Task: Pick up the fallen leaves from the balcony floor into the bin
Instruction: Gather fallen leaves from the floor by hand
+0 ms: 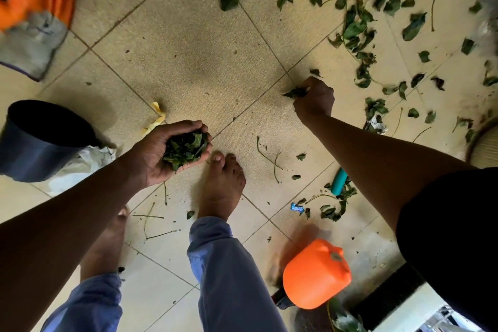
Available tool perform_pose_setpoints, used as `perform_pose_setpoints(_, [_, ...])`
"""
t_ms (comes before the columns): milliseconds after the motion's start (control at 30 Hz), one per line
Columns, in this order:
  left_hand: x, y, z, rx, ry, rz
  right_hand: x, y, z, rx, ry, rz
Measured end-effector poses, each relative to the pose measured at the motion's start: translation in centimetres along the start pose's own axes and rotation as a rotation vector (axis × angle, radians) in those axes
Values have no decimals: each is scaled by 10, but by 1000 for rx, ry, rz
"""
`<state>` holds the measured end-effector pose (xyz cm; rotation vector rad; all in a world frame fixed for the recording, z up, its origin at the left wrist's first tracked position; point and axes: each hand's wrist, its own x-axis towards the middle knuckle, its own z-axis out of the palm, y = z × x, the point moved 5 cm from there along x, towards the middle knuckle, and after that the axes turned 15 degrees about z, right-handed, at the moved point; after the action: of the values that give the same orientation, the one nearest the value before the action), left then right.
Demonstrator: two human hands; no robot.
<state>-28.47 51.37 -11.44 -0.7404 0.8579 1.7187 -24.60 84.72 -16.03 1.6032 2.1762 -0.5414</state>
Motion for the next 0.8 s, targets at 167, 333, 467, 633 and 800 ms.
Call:
perform_pose_setpoints(167, [-2, -1, -6, 18, 12, 3, 1, -1, -5, 16, 32, 51])
perform_pose_setpoints(333, [-3, 1, -9, 30, 15, -1, 15, -10, -26, 85, 67, 20])
perform_pose_setpoints(467, [1, 4, -5, 28, 16, 9, 31, -18, -34, 80, 76, 5])
perform_pose_setpoints(633, [6, 6, 1, -1, 22, 8, 44, -20, -29, 79, 92, 29])
perform_pose_setpoints(800, [9, 4, -2, 0, 18, 3, 43, -22, -21, -22, 133, -13])
